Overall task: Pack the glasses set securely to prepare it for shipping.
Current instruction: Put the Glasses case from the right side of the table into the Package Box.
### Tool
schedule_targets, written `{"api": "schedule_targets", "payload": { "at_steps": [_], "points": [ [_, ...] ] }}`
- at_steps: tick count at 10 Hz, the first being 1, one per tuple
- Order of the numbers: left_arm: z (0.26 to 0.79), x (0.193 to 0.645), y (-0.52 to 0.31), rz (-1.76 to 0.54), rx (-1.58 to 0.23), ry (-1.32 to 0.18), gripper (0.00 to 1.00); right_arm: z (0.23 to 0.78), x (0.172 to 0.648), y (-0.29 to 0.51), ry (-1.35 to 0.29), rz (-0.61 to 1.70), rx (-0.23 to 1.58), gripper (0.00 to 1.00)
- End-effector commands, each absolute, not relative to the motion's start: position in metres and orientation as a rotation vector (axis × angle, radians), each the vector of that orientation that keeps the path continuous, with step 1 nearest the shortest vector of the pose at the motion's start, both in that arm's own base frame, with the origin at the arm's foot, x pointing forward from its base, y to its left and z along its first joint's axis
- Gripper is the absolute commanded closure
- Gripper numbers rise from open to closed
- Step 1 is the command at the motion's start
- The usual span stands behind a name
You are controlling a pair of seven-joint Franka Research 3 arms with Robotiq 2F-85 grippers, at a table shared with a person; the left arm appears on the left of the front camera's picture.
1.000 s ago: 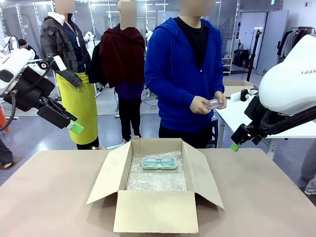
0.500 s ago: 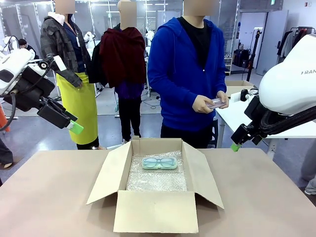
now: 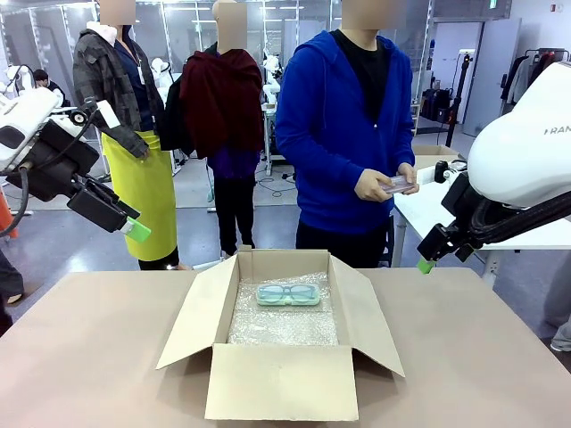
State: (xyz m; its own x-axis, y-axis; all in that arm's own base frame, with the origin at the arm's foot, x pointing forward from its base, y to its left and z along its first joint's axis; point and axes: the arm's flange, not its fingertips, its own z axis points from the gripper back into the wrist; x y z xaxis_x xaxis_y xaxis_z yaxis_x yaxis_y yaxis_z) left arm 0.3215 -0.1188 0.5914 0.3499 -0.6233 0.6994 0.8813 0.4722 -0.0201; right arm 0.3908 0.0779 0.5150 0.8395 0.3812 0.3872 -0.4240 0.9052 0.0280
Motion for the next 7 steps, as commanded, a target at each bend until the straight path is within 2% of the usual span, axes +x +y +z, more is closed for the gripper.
{"api": "schedule_targets", "payload": {
  "at_steps": [1,7],
  "points": [
    [0.5927,0.3217,-0.1152,-1.04,-0.453,-0.689,0.0,0.5163,0.3928,0.0788,-0.389,0.429,0.111,0.0],
    [0.5927,0.3217,-0.1152,-1.04,-0.453,-0.689,0.0,0.5163,0.3928,0.0788,-0.389,0.429,0.111,0.0]
  ]
}}
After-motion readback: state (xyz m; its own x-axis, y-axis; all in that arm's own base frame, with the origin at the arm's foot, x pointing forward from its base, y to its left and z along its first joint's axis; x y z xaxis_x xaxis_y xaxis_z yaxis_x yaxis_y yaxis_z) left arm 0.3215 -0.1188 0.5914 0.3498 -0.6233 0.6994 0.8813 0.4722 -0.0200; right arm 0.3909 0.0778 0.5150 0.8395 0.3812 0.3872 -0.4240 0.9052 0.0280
